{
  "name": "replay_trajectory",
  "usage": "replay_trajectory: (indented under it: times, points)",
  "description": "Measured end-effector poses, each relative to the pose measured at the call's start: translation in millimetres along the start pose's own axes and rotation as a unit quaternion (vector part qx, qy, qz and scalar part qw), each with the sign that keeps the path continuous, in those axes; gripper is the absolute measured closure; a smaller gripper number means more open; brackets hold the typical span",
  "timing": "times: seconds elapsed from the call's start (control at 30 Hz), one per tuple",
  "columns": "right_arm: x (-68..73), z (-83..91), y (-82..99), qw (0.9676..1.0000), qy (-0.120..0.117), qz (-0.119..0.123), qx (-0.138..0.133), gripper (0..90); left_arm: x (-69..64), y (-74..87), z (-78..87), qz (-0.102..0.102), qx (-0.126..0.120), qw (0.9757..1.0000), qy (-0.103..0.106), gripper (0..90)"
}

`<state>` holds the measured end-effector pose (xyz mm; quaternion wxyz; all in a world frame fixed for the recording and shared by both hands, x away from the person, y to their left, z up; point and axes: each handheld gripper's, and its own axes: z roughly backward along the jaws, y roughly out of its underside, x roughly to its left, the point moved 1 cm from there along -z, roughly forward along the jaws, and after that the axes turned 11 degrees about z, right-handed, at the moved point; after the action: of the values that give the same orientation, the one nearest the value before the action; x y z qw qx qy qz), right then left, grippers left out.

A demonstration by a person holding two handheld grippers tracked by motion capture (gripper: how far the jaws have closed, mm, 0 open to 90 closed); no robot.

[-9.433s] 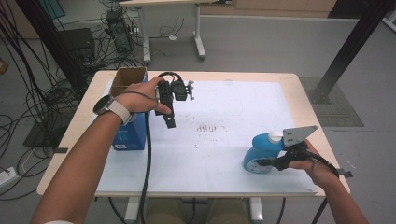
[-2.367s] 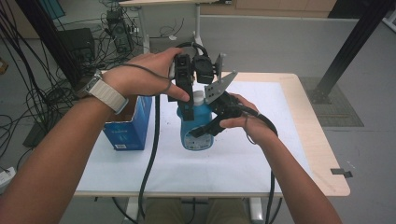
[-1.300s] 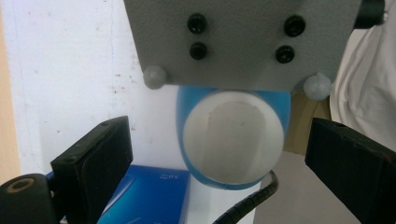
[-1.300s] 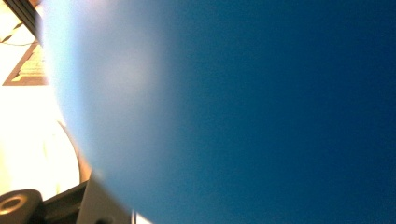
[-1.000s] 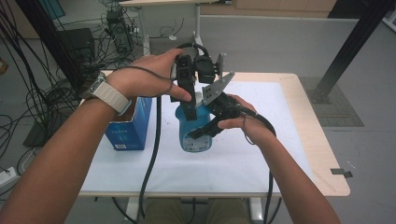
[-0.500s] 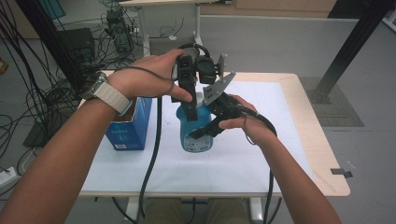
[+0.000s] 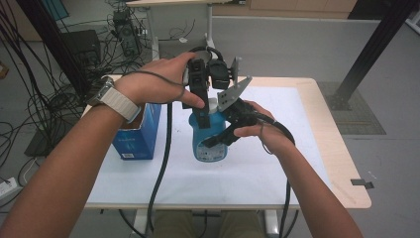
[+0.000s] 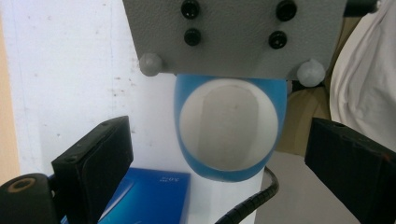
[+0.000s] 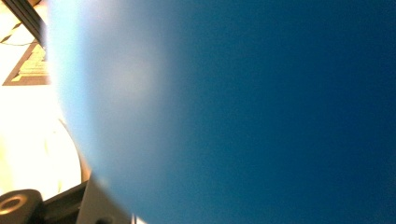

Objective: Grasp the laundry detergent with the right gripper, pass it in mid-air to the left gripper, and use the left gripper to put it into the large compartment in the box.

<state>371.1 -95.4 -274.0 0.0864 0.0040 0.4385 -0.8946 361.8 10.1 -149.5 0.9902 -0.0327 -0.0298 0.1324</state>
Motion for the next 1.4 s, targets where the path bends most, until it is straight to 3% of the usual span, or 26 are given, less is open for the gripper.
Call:
replay_trajectory:
  times: [1.4]
  points:
    - [0.2,2.0,0.2,1.0,0.002,0.003,0.0,43.4,-1.9,0.5,1.0,0.001,0.001,1.0,-0.003,8.4]
